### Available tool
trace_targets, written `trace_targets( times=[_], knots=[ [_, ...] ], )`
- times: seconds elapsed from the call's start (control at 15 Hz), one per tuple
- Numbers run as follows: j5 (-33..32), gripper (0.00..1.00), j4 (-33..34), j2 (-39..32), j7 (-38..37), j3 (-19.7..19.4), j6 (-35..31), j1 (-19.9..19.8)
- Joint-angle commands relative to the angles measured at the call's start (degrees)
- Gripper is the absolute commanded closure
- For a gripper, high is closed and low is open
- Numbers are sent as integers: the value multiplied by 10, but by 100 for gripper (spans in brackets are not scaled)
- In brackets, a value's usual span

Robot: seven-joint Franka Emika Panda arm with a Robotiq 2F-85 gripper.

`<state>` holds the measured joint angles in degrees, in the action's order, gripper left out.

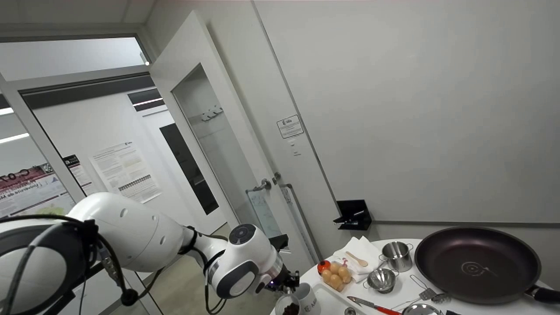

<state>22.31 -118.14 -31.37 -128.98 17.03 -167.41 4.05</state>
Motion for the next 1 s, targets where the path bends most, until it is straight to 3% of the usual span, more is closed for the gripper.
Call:
trace_targets(
  times=[0.0,0.2,0.27,0.47,0.53,0.73,0.8,0.93],
  knots=[
    [116,91,-23,9,118,85,-19,-90],
    [215,91,-20,7,219,121,-6,-135],
    [208,90,-25,1,229,154,-10,-174],
    [219,90,-35,1,281,180,2,-206],
    [265,90,-35,17,324,137,19,-162],
    [307,90,-39,26,392,110,33,-128],
    [272,90,-47,13,390,158,17,-171],
    [289,90,-47,11,442,183,26,-189]
  ],
)
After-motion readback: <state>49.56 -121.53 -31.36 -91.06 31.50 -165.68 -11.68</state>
